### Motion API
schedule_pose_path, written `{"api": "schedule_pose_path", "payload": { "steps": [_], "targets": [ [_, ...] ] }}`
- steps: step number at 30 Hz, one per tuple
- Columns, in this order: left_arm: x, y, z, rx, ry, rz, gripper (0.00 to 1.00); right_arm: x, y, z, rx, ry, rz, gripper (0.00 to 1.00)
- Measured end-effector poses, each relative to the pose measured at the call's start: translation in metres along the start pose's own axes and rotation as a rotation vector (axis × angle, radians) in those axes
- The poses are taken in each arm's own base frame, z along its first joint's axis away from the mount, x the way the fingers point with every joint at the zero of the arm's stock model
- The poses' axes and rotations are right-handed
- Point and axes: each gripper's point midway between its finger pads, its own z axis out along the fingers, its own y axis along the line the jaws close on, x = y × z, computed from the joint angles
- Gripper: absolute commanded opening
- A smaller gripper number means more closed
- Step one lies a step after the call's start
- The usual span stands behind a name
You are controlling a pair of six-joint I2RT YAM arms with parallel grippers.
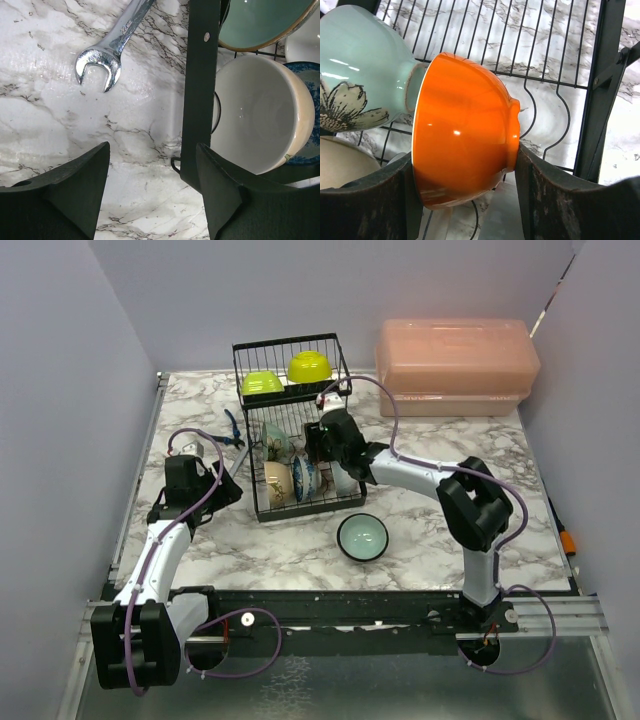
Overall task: Load the bowls into the dish rack
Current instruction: Place the bowl in the dish rack.
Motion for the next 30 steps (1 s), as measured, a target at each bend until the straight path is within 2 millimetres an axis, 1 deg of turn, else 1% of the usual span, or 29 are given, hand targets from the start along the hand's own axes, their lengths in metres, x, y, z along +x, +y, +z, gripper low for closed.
{"api": "schedule_pose_path", "payload": {
  "steps": [4, 13, 16, 20, 26, 30],
  "targets": [
    [0.0, 0.0, 0.0, 0.0, 0.0, 0.0, 0.7, 0.001, -0.001, 0.007, 0.049, -0.004, -0.019, 0.0],
    [0.0, -0.001, 0.0, 0.003, 0.001, 0.0, 0.7, -0.002, -0.001, 0.009, 0.15, -0.05, -0.064, 0.0],
    [0.0, -0.001, 0.0, 0.004, 0.002, 0.0, 0.7, -0.003, -0.002, 0.014, 0.162, -0.054, -0.07, 0.0],
    [0.0, -0.001, 0.0, 0.007, 0.003, -0.001, 0.7, -0.003, 0.002, 0.025, 0.167, -0.052, -0.081, 0.0],
    [0.001, -0.002, 0.0, 0.01, 0.004, -0.001, 0.7, -0.005, 0.004, 0.032, 0.182, -0.041, -0.095, 0.0],
    [0.001, -0.002, 0.0, 0.01, 0.004, -0.001, 0.7, -0.004, 0.005, 0.032, 0.176, -0.038, -0.095, 0.0]
  ]
}}
